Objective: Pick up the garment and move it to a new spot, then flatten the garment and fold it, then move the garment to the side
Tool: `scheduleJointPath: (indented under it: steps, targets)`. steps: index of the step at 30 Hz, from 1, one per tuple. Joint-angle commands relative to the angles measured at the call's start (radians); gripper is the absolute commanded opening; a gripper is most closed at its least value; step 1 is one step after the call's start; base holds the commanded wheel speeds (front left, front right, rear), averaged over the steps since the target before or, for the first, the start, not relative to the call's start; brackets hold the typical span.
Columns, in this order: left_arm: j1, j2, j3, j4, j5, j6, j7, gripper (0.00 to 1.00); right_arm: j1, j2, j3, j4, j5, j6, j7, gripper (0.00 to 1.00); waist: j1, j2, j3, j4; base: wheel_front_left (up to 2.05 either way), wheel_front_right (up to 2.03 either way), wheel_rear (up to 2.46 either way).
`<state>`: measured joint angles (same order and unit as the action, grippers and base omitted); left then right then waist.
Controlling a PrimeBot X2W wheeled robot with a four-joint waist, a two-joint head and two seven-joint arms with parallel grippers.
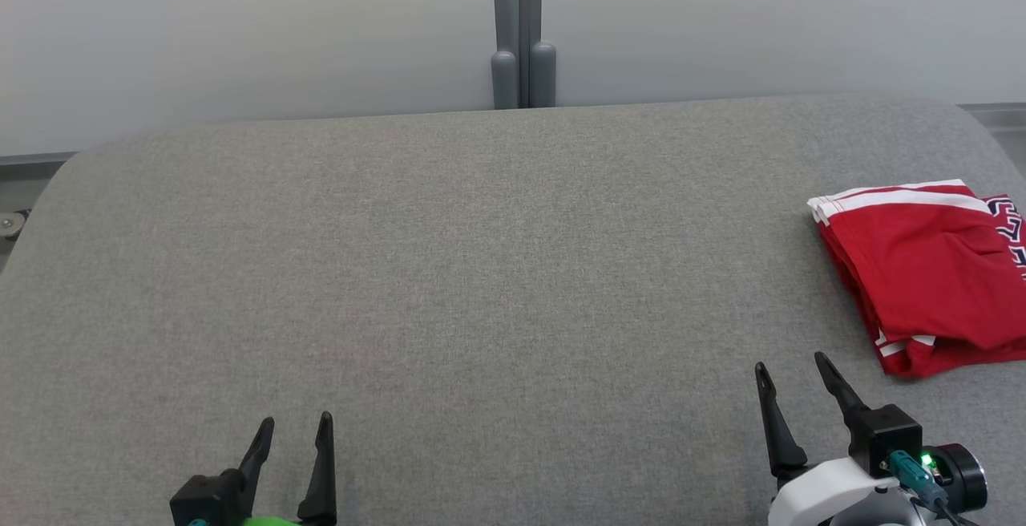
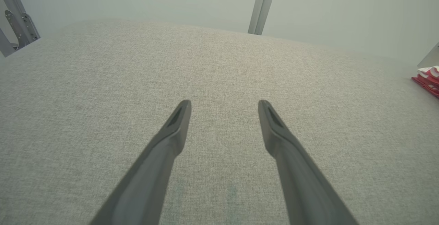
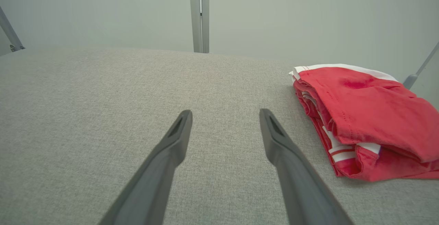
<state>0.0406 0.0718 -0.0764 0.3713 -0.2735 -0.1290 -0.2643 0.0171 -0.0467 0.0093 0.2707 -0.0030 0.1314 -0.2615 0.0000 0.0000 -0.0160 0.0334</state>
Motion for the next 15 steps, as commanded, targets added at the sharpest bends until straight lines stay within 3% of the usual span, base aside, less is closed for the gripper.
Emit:
scheduleJointPath:
  steps: [1,7,8,15]
  targets:
    - [-0.014,0.002,0.001,-0.014,0.000,0.000,0.000,1.00,-0.013,-0.003,-0.002,-0.015,0.001,0.000,-0.001,1.00,0.0000,0.0000,0.001,0.000,0.00,0.00,0.00]
    - [-0.017,0.002,0.001,-0.014,0.001,0.000,0.000,1.00,-0.015,-0.004,0.002,-0.019,0.000,-0.001,-0.001,1.00,0.0000,0.0000,0.002,-0.001,0.00,0.00,0.00]
    - [0.000,0.000,0.000,0.000,0.000,0.000,0.000,0.00,0.000,0.000,0.002,-0.002,0.000,0.000,0.000,0.00,0.0000,0.0000,0.002,-0.001,0.00,0.00,0.00]
    - [0.005,-0.004,0.002,0.036,-0.025,0.000,0.007,0.00,0.011,0.005,0.003,0.036,0.031,0.000,0.007,0.00,0.0000,0.0000,0.003,-0.002,0.00,0.00,0.00]
